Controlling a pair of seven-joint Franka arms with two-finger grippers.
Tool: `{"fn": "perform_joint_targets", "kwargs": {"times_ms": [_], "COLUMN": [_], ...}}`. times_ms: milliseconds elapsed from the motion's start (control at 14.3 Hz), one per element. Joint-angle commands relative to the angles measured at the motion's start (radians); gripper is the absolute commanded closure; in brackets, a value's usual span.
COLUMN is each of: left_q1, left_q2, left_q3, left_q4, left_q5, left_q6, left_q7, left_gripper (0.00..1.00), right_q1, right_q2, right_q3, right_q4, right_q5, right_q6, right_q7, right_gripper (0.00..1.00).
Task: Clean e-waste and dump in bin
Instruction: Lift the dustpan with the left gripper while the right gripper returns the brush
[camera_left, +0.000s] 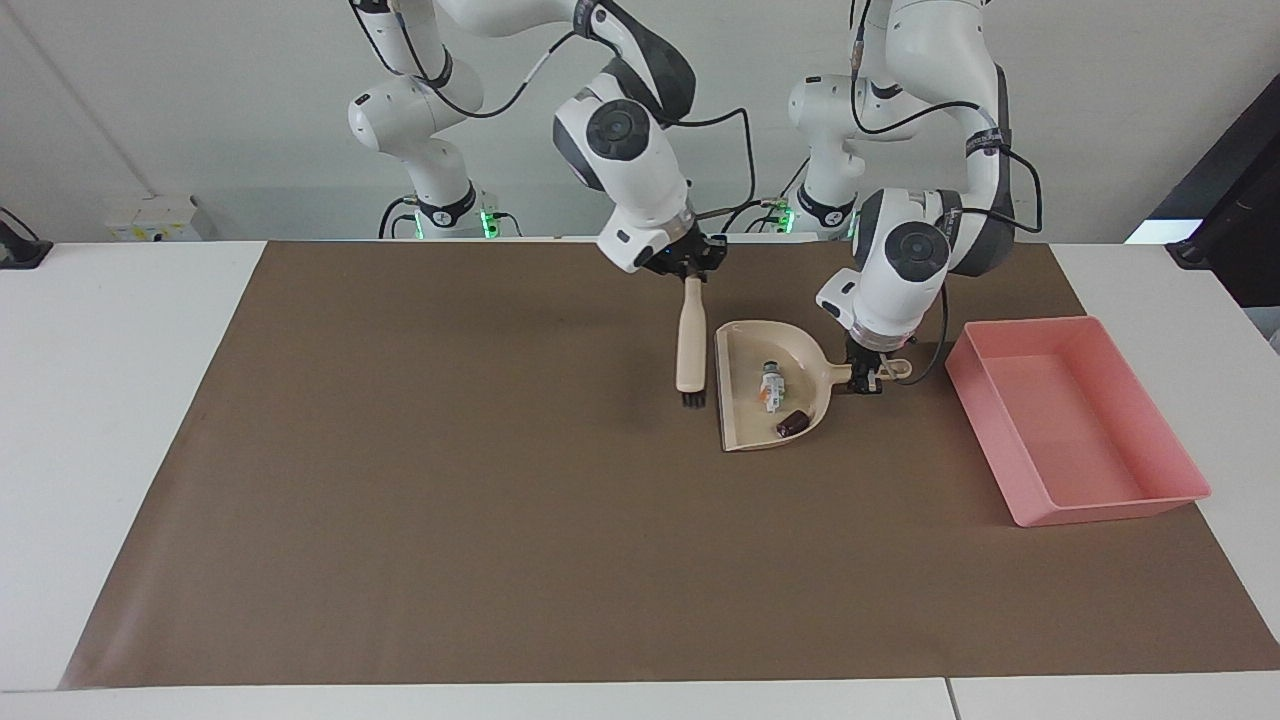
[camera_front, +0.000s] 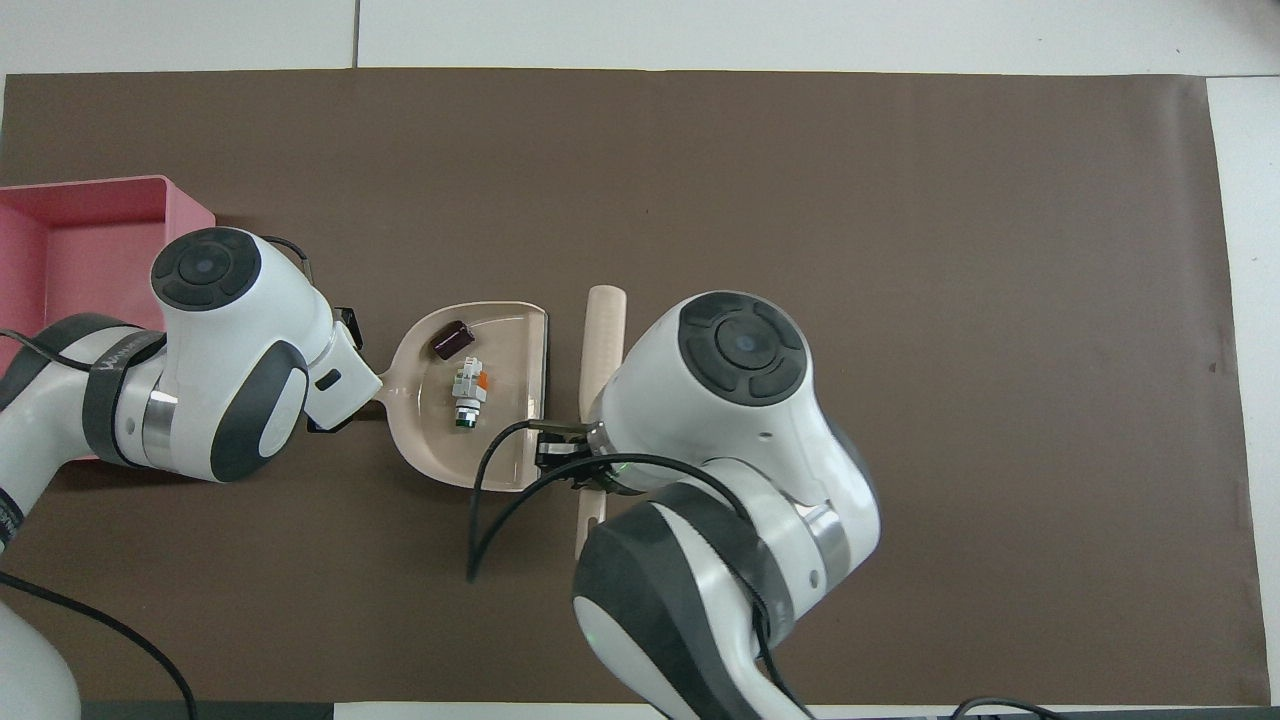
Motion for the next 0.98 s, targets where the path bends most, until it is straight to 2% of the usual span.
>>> {"fn": "perform_joint_targets", "kwargs": {"times_ms": [0, 139, 279, 488, 697, 906], "left_q1": [0.05, 0.09, 0.128, 0.194, 0.274, 0.351], "left_q2": [-0.008, -0.008, -0.011, -0.009, -0.001, 0.038], "left_q3": [0.002, 0.002, 0.002, 0.002, 0.002, 0.005], "left_q4": [0.013, 0.028, 0.06, 0.105, 0.151, 0.255], "left_q5": [-0.107, -0.19, -0.25, -0.383, -0.495, -0.54], "left_q6": [0.022, 0.014, -0.001, -0.078, -0.161, -0.274], "left_q7": [0.123, 0.192, 0.266, 0.35, 0.451, 0.493], "left_gripper": [1.0, 1.0, 1.0, 1.0, 1.0, 1.0], "right_q1": [-0.139, -0.277, -0.377, -0.483, -0.618, -0.725], "right_q2": [-0.091, -0.104, -0.102, -0.107, -0.122, -0.122], "right_q3": [0.01, 0.013, 0.013, 0.013, 0.013, 0.013], "right_q4": [-0.055, -0.072, -0.075, -0.111, -0.197, -0.251], "right_q5": [-0.133, -0.225, -0.265, -0.316, -0.381, -0.438], "right_q6": [-0.109, -0.117, -0.12, -0.094, -0.019, -0.014], "right_q7": [-0.092, -0.201, -0.34, -0.497, -0.669, -0.795], "right_gripper": [1.0, 1.0, 1.0, 1.0, 1.0, 1.0]}}
